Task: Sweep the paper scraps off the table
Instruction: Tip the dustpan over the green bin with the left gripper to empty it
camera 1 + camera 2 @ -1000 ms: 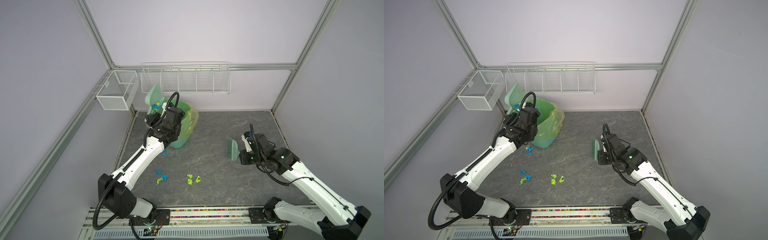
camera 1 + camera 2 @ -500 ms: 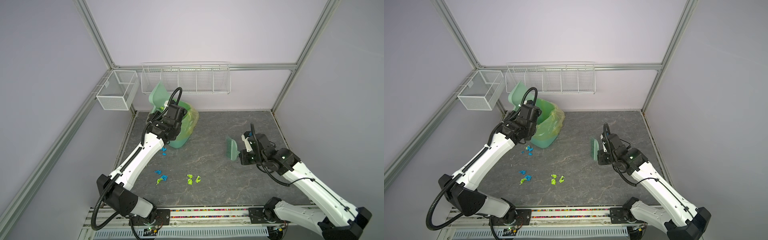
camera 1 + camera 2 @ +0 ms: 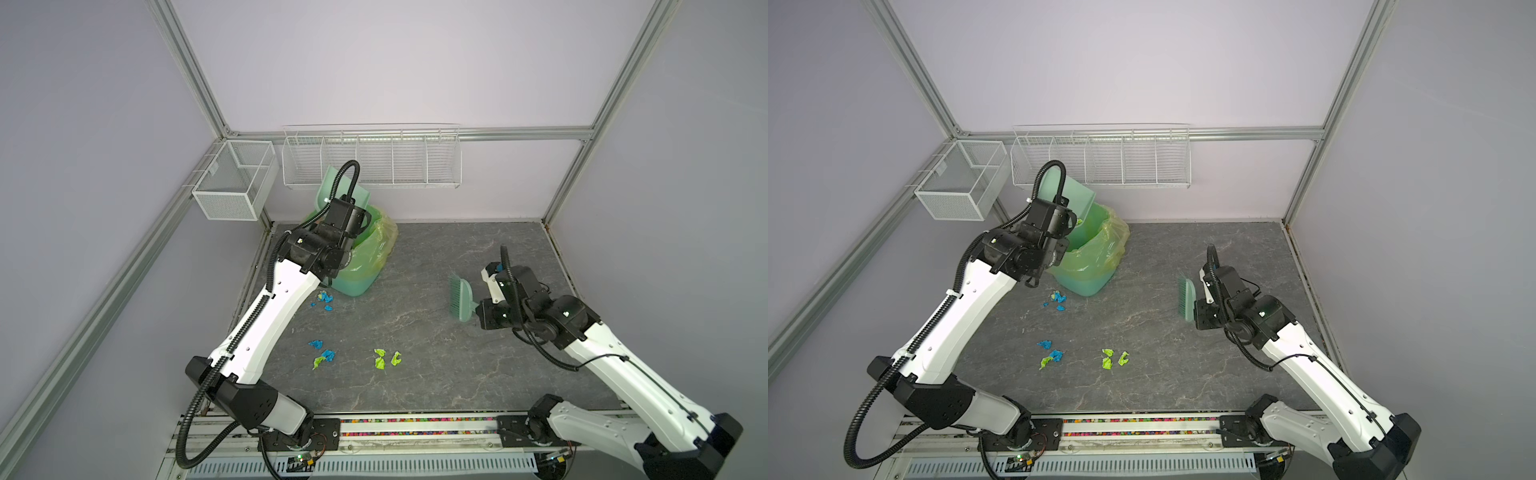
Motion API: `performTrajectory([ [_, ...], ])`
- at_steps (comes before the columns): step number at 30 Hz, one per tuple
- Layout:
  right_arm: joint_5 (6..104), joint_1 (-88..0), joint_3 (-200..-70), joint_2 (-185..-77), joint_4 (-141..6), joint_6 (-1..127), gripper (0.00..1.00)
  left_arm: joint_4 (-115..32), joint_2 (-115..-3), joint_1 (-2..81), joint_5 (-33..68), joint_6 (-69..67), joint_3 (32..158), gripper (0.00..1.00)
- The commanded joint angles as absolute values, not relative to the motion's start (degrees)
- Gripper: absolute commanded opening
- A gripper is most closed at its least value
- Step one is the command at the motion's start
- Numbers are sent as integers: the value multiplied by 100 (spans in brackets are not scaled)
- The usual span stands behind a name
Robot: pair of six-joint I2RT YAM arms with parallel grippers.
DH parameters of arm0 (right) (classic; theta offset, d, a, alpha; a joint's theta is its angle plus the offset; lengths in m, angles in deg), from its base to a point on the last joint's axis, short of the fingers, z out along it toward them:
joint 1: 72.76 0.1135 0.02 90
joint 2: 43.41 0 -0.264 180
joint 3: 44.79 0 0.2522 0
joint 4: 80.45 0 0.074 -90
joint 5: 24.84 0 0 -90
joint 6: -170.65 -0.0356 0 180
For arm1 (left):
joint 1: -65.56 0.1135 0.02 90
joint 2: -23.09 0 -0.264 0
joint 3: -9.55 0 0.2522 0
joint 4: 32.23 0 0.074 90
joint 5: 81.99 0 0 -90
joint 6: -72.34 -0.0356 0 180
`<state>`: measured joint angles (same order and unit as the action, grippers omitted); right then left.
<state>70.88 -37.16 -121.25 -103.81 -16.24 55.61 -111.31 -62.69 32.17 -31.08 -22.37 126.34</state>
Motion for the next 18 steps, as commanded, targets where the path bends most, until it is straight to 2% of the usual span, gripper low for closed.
performTrajectory([
  [1,6931,-3758,-12246,-10503,-1896,5639,7,-11652,-6213,3208,-2893,-1871,12849,0],
  [3,6889,-3756,-12287,-10597,-1906,5639,7,-11561,-6279,3208,-3631,-2094,12711,0],
  [6,6811,-3755,-12307,-10678,-1929,5615,7,-11007,-6411,3199,-5309,-2774,12294,0],
  [8,6780,-3758,-12284,-10695,-1988,5587,7,-9877,-6461,3199,-6593,-3805,11675,0],
  [9,6772,-3755,-12276,-10696,-2016,5578,7,-9250,-6469,3186,-6927,-4293,11436,0],
  [16,6780,-3759,-12280,-10784,-2116,5587,7,-3595,-6029,3201,-6748,-8459,9501,0],
  [18,6775,-3755,-12256,-10772,-2125,5587,7,-3116,-6064,3241,-6735,-8874,9369,0],
])
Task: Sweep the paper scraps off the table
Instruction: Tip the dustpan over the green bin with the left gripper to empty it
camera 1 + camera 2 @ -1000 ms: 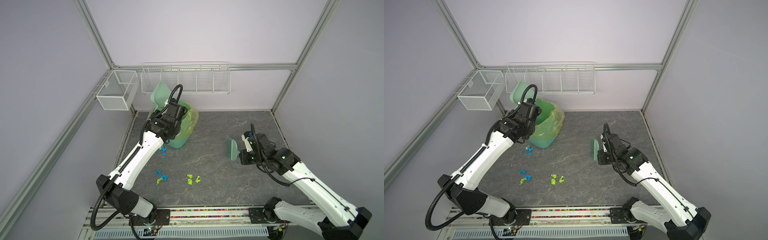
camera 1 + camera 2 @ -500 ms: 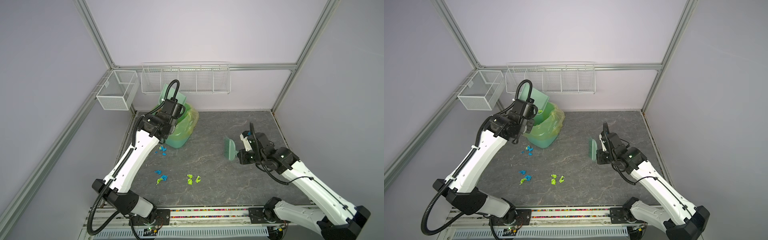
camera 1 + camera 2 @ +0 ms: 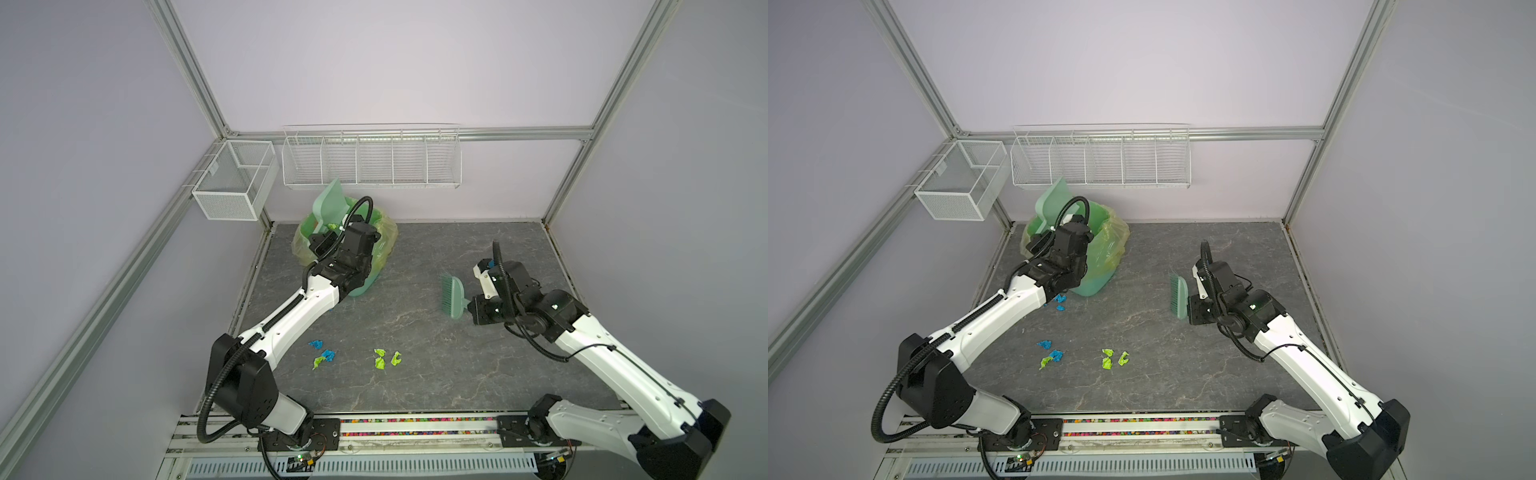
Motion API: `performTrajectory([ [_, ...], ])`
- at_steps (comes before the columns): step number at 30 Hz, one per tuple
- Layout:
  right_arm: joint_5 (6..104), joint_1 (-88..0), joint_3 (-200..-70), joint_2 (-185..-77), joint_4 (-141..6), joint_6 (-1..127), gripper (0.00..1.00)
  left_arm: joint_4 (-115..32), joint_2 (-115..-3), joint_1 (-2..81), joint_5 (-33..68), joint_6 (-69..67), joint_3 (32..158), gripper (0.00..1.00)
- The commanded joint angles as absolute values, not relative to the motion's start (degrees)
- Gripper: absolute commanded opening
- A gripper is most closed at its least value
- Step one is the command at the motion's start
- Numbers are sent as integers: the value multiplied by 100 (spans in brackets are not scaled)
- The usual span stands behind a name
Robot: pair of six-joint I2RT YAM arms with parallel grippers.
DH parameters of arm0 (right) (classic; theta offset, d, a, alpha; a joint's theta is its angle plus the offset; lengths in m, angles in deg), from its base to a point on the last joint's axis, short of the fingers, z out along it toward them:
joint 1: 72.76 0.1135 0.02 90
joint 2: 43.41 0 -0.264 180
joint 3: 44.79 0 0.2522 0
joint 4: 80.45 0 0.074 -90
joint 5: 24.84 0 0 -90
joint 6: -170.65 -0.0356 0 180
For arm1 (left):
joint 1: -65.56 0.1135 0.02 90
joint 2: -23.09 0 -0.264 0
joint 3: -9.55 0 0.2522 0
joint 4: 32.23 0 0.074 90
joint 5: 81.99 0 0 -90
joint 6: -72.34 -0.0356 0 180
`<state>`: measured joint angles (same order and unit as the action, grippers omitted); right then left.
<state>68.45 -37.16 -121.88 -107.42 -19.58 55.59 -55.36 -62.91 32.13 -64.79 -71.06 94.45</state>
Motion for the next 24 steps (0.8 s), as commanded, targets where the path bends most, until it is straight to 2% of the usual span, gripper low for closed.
performTrajectory([
  [1,6762,-3756,-12237,-10751,-2133,5587,7,-3350,-6067,3251,-6740,-8705,9417,0],
  [8,6832,-3760,-12192,-10593,-2125,5646,7,-3151,-5936,3260,-6670,-8921,9138,0],
  [9,6841,-3753,-12198,-10592,-2124,5648,7,-3486,-5907,3267,-6651,-8654,9245,0],
  [12,6829,-3752,-12201,-10603,-2134,5655,7,-5699,-5879,3286,-6399,-6884,9921,0],
  [16,6792,-3757,-12179,-10608,-2103,5648,7,-8533,-5821,3313,-5275,-4315,10987,0],
  [24,6722,-3757,-12215,-10614,-2129,5560,7,-10609,-5662,3493,-2753,-2368,12050,0],
])
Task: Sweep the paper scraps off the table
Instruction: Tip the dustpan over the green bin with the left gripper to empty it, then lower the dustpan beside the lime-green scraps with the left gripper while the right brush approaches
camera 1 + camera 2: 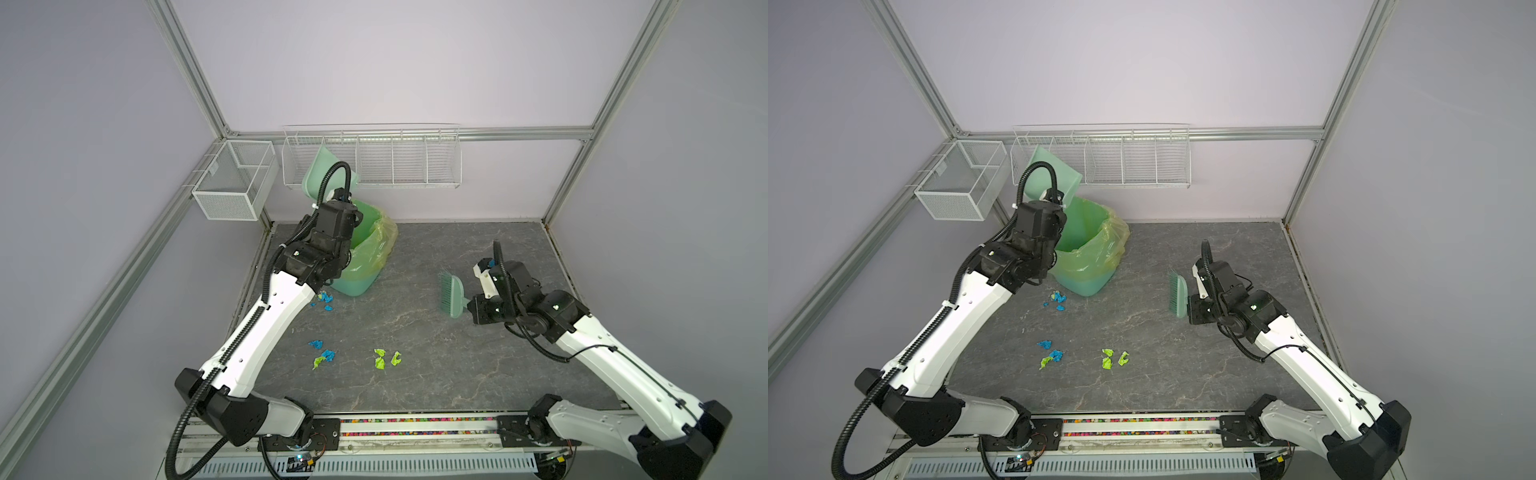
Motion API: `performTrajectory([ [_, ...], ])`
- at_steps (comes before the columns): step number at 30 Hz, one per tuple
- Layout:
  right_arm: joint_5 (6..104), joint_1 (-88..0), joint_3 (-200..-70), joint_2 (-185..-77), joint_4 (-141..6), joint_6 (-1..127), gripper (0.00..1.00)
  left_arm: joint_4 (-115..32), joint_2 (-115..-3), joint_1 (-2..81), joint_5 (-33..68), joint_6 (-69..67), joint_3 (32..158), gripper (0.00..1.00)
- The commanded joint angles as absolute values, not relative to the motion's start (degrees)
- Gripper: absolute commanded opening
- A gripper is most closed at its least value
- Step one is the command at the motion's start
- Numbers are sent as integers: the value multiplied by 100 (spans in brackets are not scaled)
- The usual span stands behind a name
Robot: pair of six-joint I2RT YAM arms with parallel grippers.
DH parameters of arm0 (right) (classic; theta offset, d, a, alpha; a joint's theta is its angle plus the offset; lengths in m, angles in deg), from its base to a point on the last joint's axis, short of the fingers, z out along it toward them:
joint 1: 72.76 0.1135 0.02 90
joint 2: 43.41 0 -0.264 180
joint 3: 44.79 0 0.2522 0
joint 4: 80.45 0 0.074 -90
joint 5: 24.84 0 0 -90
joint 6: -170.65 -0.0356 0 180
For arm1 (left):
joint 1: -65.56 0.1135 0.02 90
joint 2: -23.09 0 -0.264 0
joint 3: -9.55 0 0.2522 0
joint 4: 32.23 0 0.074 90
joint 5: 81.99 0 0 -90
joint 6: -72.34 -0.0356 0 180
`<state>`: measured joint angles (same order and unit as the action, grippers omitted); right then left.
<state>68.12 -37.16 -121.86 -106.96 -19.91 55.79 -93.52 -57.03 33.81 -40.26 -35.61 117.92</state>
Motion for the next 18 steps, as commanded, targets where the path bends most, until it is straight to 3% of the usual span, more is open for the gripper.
performTrajectory([
  [1,6670,-3756,-12254,-10660,-2131,5540,7,-10731,-5668,3531,-2540,-2275,12097,0],
  [14,5813,-3346,-12288,-10923,-2465,5070,7,-11601,-5331,3565,-510,-1514,12140,0],
  [18,5085,-3102,-12328,-11170,-2629,4959,7,-11847,-5250,3568,-267,-1456,12102,0],
])
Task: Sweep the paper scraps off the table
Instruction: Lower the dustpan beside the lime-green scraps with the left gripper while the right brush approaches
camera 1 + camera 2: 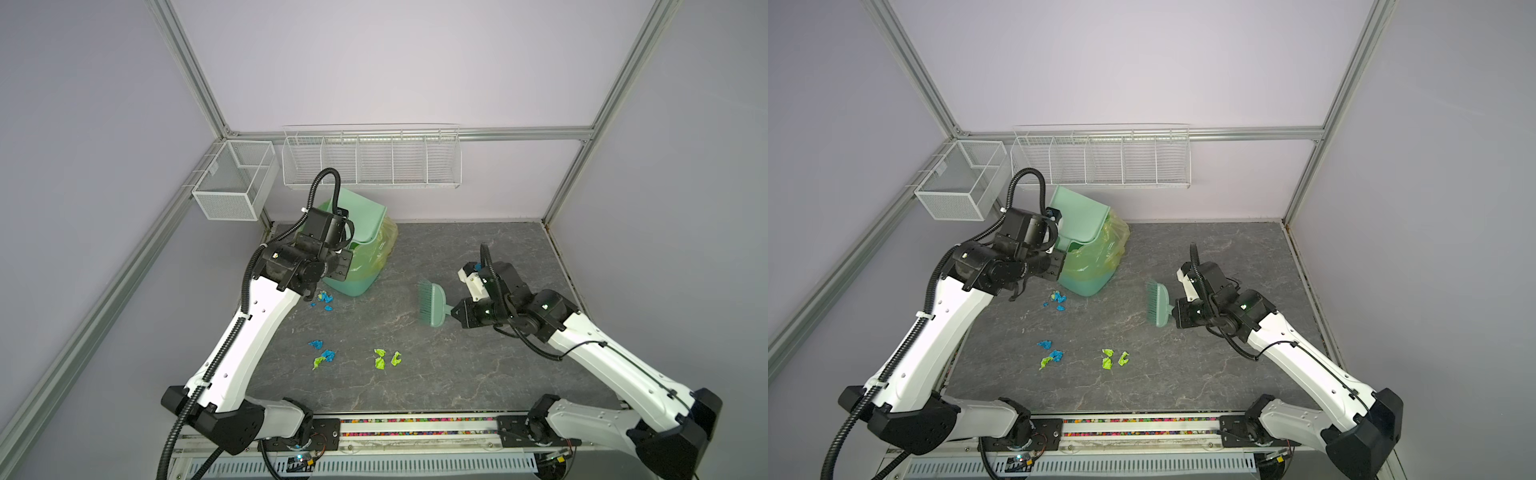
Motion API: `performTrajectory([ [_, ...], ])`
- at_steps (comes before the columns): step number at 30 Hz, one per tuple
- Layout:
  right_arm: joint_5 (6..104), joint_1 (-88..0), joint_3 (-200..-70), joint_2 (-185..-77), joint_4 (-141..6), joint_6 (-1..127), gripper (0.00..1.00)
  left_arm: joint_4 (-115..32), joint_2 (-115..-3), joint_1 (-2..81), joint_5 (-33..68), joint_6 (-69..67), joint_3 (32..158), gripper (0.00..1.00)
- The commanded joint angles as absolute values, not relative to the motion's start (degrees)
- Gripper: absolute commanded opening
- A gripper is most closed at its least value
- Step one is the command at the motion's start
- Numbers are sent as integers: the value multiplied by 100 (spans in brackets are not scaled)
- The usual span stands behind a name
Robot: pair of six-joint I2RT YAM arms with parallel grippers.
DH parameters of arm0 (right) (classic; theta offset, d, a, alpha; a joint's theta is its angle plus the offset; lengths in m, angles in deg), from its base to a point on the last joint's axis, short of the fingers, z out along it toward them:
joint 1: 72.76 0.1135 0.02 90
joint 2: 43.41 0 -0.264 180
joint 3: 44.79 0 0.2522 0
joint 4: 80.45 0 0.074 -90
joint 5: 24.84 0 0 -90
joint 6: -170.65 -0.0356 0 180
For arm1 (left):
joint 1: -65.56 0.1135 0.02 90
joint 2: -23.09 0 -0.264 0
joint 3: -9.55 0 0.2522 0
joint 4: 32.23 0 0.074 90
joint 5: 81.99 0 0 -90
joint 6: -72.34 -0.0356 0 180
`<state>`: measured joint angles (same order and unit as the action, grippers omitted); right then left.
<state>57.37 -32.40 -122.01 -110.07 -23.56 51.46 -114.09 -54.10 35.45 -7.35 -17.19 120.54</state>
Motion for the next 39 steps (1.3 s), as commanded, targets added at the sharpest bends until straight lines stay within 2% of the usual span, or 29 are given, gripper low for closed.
performTrajectory([
  [1,4931,-3003,-12356,-11257,-2622,4929,7,-11876,-5246,3568,-256,-1450,12050,0],
  [11,4163,-2408,-12513,-11850,-2871,4577,7,-11882,-5152,3568,90,-1470,11876,0],
  [17,4160,-2134,-12617,-12469,-3027,4419,7,-11773,-5074,3566,686,-1466,11589,0],
  [24,4002,-2021,-12713,-13012,-3122,4375,7,-11704,-4823,3563,694,-1333,11234,0],
  [30,4110,-2352,-12795,-13384,-2325,5051,7,-11581,-4709,3557,1200,-1358,10812,0],
  [39,4503,-3376,-12623,-12994,-1285,5878,7,-11569,-4410,3526,1529,-1256,10498,0],
])
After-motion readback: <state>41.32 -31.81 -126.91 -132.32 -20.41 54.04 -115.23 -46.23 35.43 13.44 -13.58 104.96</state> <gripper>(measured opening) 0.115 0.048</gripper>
